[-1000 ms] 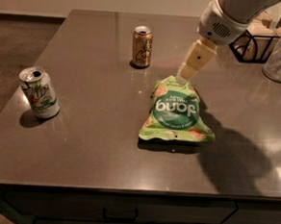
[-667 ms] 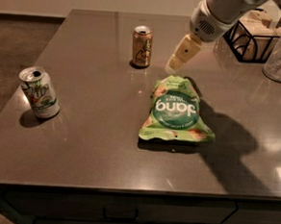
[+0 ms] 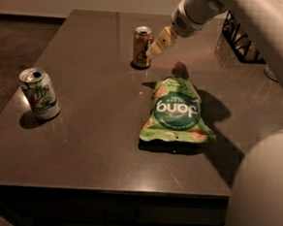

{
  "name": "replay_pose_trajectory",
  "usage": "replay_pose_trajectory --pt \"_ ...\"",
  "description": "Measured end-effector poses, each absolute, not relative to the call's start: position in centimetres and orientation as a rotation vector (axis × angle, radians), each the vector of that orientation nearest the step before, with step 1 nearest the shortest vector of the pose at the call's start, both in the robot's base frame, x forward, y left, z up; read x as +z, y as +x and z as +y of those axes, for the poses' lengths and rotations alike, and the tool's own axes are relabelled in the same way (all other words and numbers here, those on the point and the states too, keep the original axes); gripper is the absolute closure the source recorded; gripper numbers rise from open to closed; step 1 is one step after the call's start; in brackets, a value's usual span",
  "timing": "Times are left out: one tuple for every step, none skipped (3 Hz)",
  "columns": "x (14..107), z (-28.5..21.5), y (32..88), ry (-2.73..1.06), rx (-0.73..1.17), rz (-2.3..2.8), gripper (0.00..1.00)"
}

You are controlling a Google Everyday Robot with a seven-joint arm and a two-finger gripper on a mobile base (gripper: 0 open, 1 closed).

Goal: Move orange can near green rice chip bag

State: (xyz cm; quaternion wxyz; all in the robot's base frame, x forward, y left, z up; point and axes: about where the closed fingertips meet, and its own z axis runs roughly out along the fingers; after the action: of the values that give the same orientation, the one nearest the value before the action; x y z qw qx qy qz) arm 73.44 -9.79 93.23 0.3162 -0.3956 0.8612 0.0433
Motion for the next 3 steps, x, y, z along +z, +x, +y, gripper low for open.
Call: replay_pose_trajectory --pt "93.0 -7.8 76.3 -0.994 0.139 2.264 0.00" --pt "92.8 -6.3 78.2 -0.979 0.152 2.270 0.00" --pt "92.6 -4.9 78.7 -0.986 0.187 2.275 0.00"
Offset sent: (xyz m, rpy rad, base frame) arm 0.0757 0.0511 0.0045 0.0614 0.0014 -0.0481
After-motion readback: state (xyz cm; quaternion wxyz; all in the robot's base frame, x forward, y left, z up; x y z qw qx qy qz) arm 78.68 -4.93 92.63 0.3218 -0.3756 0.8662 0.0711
